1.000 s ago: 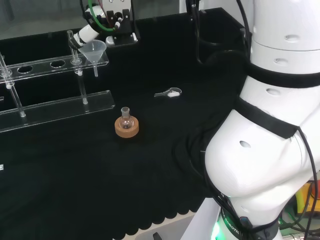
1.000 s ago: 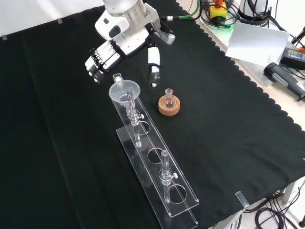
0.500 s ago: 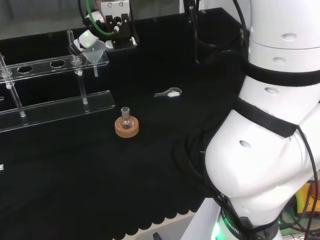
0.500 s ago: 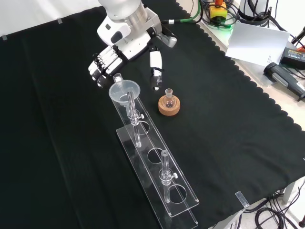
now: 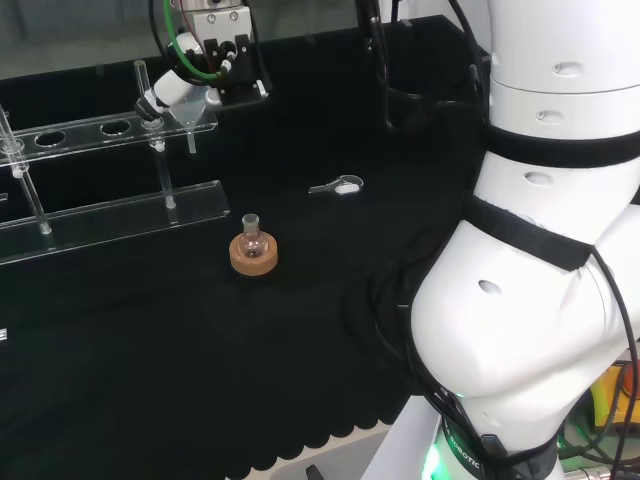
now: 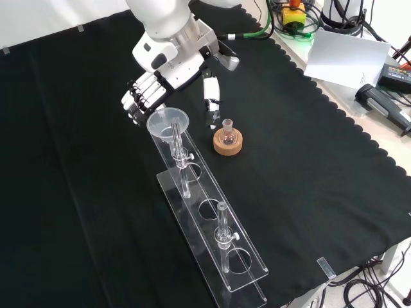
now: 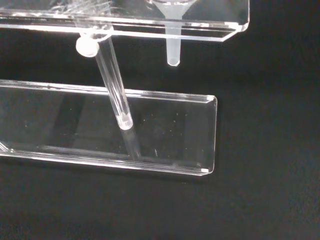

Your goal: Pick up the funnel from the transparent funnel stand.

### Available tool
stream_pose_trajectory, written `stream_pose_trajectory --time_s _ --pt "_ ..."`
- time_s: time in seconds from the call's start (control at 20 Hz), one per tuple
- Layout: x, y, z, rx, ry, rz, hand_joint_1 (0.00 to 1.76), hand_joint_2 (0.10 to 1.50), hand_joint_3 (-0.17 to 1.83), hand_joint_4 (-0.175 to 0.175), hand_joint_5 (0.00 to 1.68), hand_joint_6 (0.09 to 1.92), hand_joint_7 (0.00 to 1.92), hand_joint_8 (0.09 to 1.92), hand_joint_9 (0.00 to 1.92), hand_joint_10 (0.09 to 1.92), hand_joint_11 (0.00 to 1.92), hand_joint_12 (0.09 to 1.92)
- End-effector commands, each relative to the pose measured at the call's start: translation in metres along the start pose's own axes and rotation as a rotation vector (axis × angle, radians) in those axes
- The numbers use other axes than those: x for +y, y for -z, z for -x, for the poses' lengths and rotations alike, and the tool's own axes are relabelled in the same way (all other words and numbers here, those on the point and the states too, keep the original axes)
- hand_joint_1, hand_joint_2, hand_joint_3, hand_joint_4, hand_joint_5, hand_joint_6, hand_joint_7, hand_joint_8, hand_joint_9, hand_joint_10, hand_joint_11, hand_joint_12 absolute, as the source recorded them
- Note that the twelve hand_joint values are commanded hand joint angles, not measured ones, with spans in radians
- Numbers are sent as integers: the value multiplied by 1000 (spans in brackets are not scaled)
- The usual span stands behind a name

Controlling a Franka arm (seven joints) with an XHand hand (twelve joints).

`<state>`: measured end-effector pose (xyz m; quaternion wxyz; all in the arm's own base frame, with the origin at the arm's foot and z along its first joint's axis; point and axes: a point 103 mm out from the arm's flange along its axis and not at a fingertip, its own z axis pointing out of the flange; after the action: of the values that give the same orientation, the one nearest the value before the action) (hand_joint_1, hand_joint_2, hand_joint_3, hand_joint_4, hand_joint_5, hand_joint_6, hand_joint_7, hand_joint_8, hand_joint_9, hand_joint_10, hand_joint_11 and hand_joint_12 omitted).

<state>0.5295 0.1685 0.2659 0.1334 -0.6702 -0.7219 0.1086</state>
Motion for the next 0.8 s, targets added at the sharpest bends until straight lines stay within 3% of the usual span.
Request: stream_pose_trajectory --time_s 0.05,0.55,0.8 --pt "2 -1 1 -18 -11 3 425 657 21 -58 0 87 151 87 56 87 0 87" --pt "10 5 10 -113 0 -65 426 659 19 -69 30 87 241 126 179 99 0 87" --pt "10 6 17 -142 0 -116 422 661 9 -68 54 87 174 312 29 539 0 87"
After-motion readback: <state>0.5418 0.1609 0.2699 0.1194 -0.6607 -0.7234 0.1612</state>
